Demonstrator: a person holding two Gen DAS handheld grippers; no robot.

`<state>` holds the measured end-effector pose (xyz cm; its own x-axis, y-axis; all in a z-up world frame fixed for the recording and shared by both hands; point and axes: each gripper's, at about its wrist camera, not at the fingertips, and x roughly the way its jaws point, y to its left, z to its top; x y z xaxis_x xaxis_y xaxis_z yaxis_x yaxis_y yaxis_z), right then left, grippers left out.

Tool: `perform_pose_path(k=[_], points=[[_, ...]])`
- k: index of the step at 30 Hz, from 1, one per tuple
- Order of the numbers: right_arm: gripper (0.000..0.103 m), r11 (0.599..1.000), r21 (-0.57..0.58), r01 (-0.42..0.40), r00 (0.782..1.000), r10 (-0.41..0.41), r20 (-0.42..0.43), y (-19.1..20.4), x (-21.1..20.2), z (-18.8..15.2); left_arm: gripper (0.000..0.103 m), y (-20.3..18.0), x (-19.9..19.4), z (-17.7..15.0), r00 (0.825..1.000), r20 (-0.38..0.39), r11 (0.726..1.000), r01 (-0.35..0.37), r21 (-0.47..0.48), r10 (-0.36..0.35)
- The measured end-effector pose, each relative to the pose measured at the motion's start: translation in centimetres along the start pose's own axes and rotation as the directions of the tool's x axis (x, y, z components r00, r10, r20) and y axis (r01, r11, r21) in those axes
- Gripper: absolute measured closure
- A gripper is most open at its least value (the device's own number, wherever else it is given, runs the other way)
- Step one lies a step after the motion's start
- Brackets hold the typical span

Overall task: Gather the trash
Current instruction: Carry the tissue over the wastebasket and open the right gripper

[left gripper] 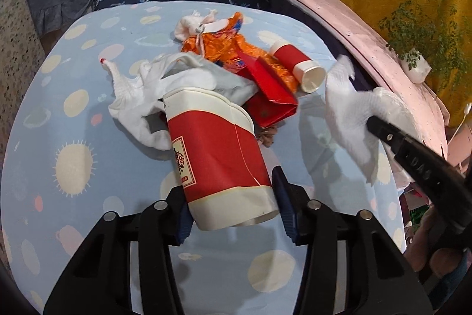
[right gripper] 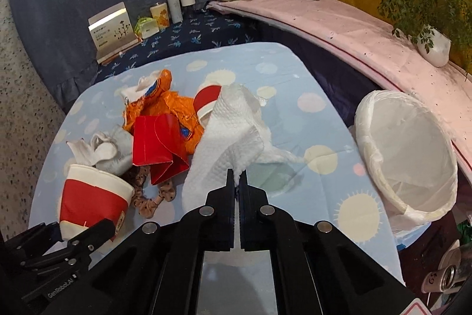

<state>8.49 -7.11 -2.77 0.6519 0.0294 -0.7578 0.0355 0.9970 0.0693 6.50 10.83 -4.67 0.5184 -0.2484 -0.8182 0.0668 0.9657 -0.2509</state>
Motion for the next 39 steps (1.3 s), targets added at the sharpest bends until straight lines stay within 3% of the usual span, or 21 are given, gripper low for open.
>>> perform_pose_path(k=[10, 19, 27, 35, 39], points=[[0.101, 0.999, 0.032, 0.018, 0.994, -0.021, 0.109, -3.0, -5.3, 1.1, 0.057, -3.6, -2.9, 0.2, 0.997, 0.055, 0.997, 0.041, 0.070, -0.045], [0.101, 0.994, 0.091, 0.059, 0.977, -0.077, 0.200, -8.1, -8.8, 2.7, 0.057, -10.3, -3.7, 2.2, 0.988, 0.064, 0.972, 0.124, 0.198, -0.139], [0.101, 0.979, 0.163, 0.123, 0.961, -0.158, 0.226, -14.5, -10.1, 4.3, 0.057, -17.5, -2.2, 4.3, 0.972, 0.021, 0.924, 0.217, 0.315, -0.235], [0.101, 0.963, 0.227, 0.149, 0.963, -0.194, 0.190, -20.3, -8.9, 5.2, 0.057, -23.9, 1.0, 5.6, 0.939, -0.066, 0.854, 0.334, 0.400, -0.337], [0.101, 0.953, 0.258, 0.157, 0.965, -0.204, 0.165, -22.5, -8.1, 5.5, 0.057, -26.6, 2.8, 5.9, 0.932, -0.106, 0.825, 0.357, 0.438, -0.347]])
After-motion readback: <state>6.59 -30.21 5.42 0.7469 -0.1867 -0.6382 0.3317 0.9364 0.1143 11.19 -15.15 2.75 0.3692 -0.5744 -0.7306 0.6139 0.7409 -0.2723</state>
